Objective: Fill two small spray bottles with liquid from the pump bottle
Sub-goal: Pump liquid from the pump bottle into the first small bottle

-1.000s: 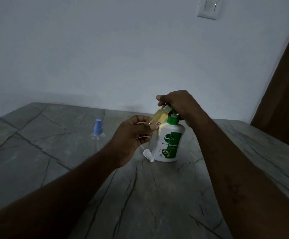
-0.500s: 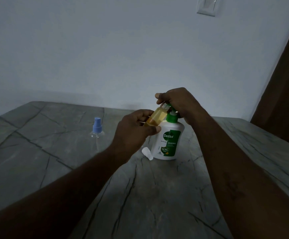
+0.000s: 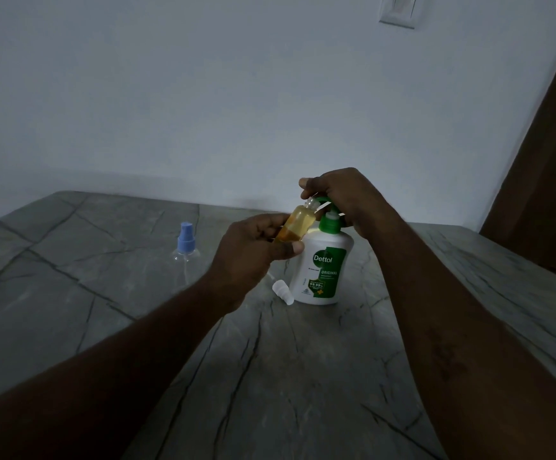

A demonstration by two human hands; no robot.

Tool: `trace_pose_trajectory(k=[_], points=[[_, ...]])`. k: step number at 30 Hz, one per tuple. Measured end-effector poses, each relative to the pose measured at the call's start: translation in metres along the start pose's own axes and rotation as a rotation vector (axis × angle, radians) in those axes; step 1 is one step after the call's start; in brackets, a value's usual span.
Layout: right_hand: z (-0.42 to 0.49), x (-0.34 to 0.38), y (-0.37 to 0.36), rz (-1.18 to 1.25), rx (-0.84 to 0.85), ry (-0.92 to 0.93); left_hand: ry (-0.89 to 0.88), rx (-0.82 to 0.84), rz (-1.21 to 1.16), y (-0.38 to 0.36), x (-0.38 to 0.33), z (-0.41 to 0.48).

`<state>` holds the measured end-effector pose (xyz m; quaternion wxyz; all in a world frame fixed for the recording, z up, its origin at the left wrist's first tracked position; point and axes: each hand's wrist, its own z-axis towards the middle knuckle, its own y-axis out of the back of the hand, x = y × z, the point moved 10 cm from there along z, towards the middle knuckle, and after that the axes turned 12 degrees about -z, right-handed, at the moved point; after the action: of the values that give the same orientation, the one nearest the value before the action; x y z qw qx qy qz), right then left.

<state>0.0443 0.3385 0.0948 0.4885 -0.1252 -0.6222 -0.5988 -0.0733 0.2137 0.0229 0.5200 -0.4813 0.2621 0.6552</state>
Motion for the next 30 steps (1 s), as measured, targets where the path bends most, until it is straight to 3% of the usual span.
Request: trace_pose_trajectory(k=[30], points=[[0.0039, -0.0052, -0.0069, -0.012, 0.012, 0.015, 0.017, 0.033, -0.07, 0.0012, 0.0064, 0.0012]])
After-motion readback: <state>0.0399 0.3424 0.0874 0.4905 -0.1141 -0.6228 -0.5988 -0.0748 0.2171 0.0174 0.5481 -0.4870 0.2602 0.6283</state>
